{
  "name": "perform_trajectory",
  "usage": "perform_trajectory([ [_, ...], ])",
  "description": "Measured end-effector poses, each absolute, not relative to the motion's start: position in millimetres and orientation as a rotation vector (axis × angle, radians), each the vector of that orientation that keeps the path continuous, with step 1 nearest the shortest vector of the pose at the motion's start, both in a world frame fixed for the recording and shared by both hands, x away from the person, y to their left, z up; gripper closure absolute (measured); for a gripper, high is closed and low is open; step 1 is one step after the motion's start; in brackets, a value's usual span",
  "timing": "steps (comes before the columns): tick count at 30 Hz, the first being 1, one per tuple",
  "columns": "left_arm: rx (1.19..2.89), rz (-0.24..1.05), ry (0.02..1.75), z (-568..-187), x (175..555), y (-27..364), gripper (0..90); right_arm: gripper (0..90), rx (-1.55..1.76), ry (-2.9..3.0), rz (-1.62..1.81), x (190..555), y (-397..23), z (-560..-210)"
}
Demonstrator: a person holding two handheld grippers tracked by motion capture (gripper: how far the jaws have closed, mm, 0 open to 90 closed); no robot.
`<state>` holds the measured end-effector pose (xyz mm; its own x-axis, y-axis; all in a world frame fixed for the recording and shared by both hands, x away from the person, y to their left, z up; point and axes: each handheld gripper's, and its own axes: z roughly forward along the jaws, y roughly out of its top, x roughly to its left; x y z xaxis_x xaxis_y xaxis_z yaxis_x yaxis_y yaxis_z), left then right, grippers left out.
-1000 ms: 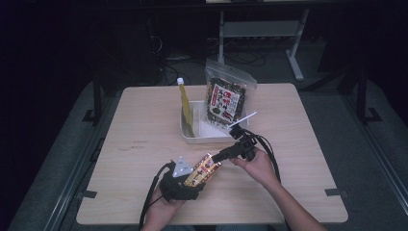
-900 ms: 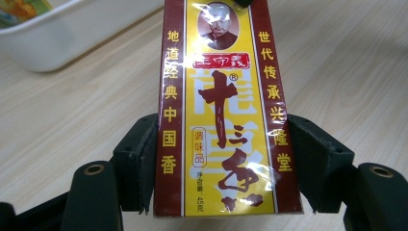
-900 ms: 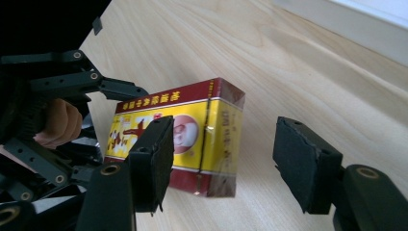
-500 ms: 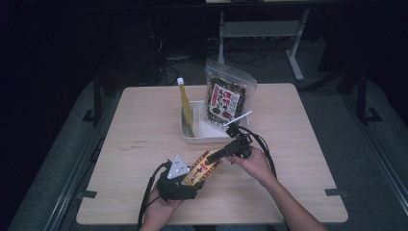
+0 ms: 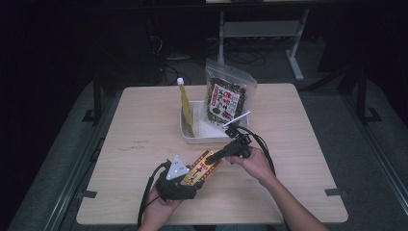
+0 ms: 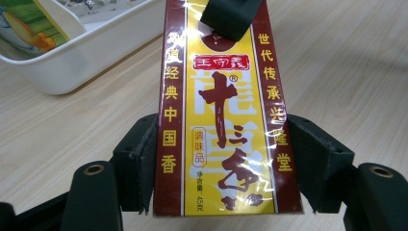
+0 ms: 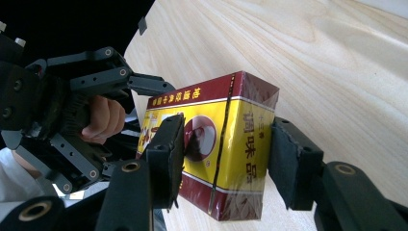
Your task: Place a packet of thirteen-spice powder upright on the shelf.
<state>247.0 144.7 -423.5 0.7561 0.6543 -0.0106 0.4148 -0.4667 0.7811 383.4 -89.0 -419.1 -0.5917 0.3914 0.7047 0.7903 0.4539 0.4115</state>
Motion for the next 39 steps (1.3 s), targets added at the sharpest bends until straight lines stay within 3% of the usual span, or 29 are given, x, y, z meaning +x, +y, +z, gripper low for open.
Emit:
perform_trajectory([
  [19, 2.151, 0.340, 0.794, -432, 256, 148, 30.2, 67.6, -1.047, -2.152, -1.022, 379, -81, -392],
  [39, 2.124, 0.355, 0.819, -430, 257, 153, 25.2, 68.5, -1.109, -2.316, -1.011, 370, -69, -361],
])
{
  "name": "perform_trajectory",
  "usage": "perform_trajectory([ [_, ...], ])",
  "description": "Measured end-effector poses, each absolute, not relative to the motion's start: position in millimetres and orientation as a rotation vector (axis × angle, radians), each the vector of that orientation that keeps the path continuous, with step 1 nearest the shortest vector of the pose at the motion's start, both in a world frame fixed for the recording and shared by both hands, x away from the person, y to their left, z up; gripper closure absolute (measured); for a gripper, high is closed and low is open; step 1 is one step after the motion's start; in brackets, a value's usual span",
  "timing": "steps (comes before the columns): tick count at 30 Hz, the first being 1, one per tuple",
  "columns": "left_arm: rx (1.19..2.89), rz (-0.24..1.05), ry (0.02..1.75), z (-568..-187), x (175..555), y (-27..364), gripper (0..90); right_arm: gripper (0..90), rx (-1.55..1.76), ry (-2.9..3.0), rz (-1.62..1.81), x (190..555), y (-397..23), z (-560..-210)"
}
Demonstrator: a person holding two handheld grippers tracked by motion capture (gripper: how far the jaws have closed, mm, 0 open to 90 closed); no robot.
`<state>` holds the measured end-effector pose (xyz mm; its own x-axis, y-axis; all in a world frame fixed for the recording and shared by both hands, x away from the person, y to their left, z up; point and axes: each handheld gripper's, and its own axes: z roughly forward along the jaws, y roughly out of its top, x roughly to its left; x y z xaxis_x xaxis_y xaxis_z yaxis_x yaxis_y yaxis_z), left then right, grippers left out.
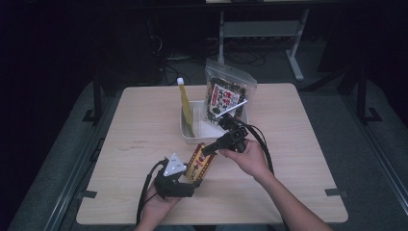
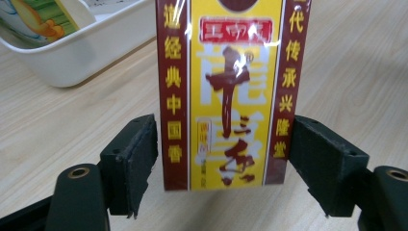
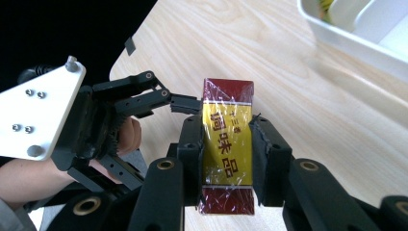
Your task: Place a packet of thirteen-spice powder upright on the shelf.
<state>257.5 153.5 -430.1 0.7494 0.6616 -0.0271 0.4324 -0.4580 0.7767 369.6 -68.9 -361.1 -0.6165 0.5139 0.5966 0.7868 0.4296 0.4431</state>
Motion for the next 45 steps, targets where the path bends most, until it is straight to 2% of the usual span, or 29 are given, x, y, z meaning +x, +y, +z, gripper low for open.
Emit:
perform_trajectory([
  [45, 2.069, 0.395, 0.947, -431, 269, 179, 22.0, 68.2, -1.338, -2.402, -1.065, 391, -82, -317],
])
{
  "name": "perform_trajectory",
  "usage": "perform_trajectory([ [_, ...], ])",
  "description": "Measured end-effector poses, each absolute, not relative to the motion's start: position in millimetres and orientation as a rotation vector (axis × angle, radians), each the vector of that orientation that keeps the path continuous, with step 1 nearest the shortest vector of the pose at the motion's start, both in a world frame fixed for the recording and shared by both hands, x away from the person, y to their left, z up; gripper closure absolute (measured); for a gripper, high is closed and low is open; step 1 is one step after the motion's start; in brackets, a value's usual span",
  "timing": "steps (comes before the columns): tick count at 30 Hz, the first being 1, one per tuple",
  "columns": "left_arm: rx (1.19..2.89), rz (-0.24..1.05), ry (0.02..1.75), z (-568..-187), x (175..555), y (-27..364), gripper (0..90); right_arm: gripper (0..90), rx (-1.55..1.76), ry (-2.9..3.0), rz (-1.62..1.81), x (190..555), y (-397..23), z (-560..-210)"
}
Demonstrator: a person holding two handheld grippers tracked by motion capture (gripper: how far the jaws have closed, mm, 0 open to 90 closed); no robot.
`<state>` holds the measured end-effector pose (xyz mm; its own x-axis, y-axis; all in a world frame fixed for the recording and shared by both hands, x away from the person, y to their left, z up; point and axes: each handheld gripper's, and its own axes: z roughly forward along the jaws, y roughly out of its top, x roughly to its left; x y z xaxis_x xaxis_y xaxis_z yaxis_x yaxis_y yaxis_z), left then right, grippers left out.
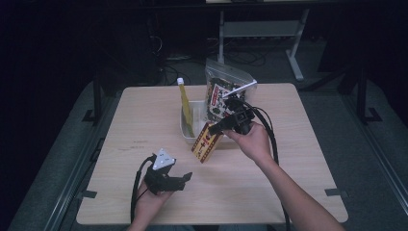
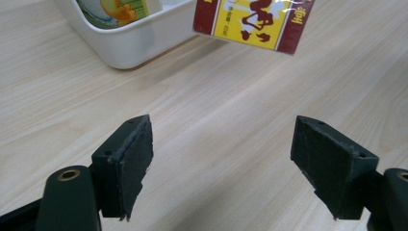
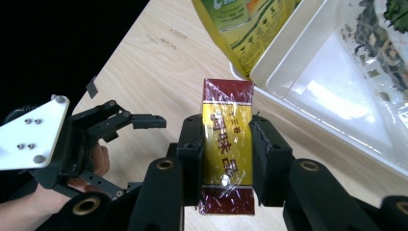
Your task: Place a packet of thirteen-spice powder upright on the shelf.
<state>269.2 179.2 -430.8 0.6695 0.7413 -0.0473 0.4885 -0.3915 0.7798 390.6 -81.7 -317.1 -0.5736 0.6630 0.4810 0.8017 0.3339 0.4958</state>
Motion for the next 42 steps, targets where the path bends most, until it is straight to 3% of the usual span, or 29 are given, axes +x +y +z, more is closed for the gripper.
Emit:
perform_trajectory([
  [27, 2.070, 0.366, 0.952, -436, 272, 181, 20.1, 68.2, -1.499, -2.415, -1.089, 403, -86, -297],
  [42, 2.064, 0.369, 0.955, -434, 272, 185, 20.2, 68.1, -1.607, -2.442, -1.099, 420, -66, -277],
])
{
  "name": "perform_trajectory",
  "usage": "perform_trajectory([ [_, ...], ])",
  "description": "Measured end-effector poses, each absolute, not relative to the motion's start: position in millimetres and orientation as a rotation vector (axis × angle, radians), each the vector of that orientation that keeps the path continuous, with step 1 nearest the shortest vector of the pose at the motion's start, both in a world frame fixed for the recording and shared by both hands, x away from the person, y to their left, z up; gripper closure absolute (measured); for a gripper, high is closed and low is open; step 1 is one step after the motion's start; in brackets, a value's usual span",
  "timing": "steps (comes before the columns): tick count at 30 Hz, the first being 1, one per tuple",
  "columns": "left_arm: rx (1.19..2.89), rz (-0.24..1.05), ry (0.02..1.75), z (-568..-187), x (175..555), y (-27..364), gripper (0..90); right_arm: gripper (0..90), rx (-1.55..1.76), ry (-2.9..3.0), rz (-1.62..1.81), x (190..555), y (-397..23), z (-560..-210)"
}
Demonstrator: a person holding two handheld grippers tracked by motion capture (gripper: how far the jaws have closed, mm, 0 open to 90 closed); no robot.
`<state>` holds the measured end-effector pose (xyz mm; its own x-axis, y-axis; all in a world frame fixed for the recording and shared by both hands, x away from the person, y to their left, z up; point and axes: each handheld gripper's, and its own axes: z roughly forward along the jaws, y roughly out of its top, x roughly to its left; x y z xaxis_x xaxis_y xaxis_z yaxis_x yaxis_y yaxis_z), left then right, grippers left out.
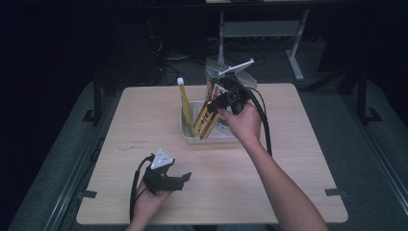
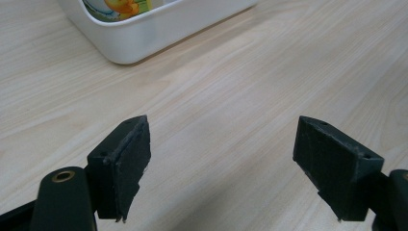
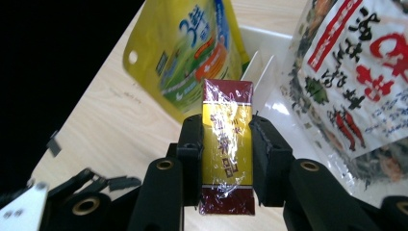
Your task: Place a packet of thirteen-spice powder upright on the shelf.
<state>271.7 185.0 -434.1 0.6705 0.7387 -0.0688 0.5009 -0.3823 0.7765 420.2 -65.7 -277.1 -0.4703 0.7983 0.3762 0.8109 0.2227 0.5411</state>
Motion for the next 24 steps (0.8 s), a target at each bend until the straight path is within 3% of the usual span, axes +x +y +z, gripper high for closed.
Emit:
perform_trajectory([
  [24, 2.045, 0.379, 0.970, -433, 272, 190, 20.2, 68.1, -1.884, -2.311, -1.124, 459, -44, -290],
])
